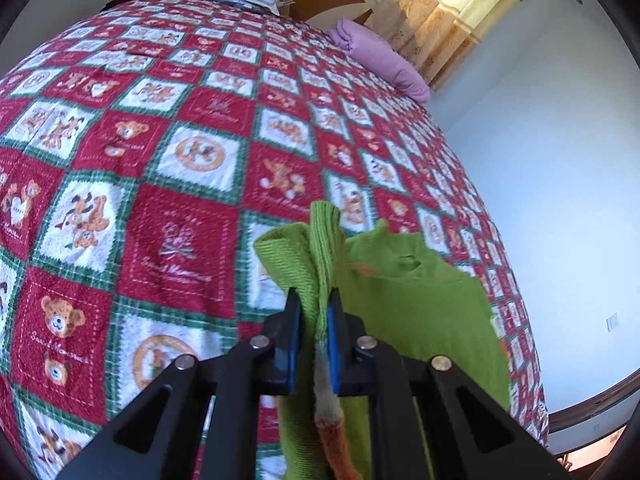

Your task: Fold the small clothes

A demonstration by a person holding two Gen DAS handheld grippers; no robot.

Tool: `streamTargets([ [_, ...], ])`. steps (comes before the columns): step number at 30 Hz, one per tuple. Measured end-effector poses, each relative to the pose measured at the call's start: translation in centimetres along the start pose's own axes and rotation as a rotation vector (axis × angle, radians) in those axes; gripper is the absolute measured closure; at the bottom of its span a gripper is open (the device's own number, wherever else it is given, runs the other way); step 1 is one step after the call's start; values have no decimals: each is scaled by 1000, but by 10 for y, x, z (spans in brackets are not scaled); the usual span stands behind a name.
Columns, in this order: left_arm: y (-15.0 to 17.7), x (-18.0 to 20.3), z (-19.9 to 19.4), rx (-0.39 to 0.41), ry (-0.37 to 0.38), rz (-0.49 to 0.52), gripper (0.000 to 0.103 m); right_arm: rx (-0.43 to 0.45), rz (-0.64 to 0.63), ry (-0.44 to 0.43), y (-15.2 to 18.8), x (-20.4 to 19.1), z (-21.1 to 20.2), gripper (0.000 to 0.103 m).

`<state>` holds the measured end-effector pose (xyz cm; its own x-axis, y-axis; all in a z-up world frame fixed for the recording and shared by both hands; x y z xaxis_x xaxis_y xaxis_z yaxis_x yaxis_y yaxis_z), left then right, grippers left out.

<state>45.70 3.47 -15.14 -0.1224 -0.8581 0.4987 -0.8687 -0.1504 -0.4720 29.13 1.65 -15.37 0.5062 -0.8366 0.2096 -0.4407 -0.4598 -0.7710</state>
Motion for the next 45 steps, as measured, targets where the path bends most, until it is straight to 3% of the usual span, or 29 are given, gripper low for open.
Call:
streamTargets([
  [13,-10,92,-3,29,107,78,92,69,350,-107,10,90,-41,95],
  [27,-3,179,34,-14,168,167,92,66,589,-142,48,166,-74,96],
  [37,17,245,76,-76,197,258,92,68,721,-129,86,211,-104,96],
  [45,42,275,115,-151,211,279,92,22,817,-88,130,239,-114,96],
])
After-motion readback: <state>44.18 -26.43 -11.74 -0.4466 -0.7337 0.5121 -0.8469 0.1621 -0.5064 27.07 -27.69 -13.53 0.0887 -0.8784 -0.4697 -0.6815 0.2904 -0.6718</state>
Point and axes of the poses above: each gripper's, at about its wrist camera, not at the fingertips, and z roughly the way its jaws point, x to its right, y to its underside, the point moved 9 cm from there along z, roughly the way its jaws point, and after that the axes turned 2 degrees about -x, right-handed, at the moved point
